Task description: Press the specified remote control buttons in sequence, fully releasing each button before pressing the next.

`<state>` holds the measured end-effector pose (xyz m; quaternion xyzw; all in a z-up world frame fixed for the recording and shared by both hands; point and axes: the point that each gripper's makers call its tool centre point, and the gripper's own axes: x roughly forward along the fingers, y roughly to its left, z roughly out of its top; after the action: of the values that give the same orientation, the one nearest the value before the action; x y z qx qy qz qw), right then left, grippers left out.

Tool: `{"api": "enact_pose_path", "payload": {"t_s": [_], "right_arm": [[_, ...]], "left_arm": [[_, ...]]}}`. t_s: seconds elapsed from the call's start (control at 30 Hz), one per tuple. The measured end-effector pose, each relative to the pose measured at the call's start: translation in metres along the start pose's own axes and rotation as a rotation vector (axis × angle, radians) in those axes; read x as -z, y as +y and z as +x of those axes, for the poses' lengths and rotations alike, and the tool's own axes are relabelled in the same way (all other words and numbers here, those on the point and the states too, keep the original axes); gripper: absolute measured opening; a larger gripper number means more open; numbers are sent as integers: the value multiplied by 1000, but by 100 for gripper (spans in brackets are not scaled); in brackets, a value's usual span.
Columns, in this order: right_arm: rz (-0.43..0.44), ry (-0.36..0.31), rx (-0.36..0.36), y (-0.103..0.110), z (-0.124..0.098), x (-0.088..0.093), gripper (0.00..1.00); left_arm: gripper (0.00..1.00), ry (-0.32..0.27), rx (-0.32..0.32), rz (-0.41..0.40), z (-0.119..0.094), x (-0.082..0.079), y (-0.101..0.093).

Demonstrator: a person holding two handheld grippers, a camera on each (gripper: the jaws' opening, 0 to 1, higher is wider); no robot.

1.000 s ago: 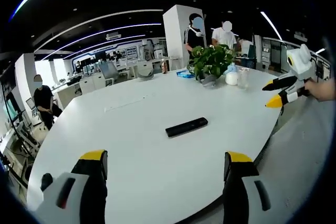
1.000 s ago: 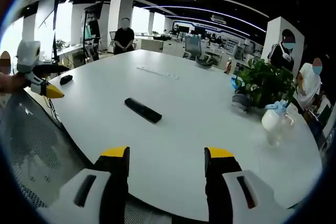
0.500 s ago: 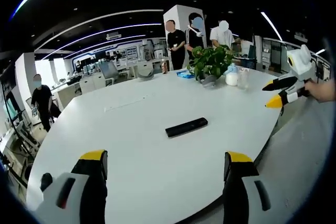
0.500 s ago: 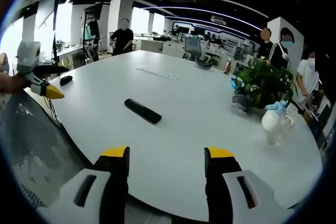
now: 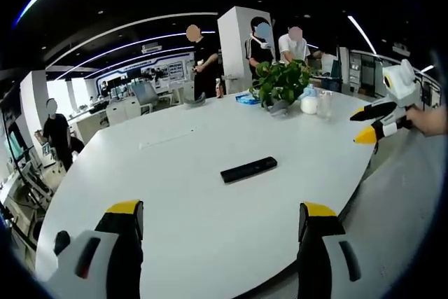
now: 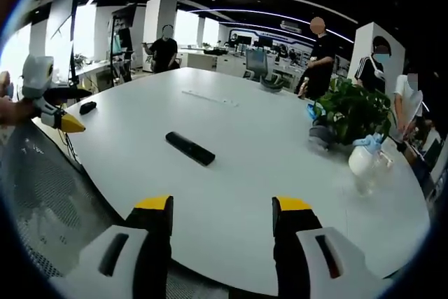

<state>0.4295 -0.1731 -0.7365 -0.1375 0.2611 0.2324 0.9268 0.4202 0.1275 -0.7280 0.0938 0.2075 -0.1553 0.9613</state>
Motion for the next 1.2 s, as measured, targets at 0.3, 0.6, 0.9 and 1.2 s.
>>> {"api": "enact_pose_path", "payload": {"t_s": [0.3,0.6,0.9,1.2], "right_arm": [[-9,2,-3,2,-1,0,59],[8,-42,-11,3,-6,-7,59],[12,-63,-31,7,-5,-12,58],[-17,-155,-97,20,-11,-31,57]], "left_arm": [[90,-3,0,-1,1,-1,1],[90,-2,10,1,1,0,1],[90,24,28,7,5,4,-2],[90,-21,12,-11,2,-4,5]]}}
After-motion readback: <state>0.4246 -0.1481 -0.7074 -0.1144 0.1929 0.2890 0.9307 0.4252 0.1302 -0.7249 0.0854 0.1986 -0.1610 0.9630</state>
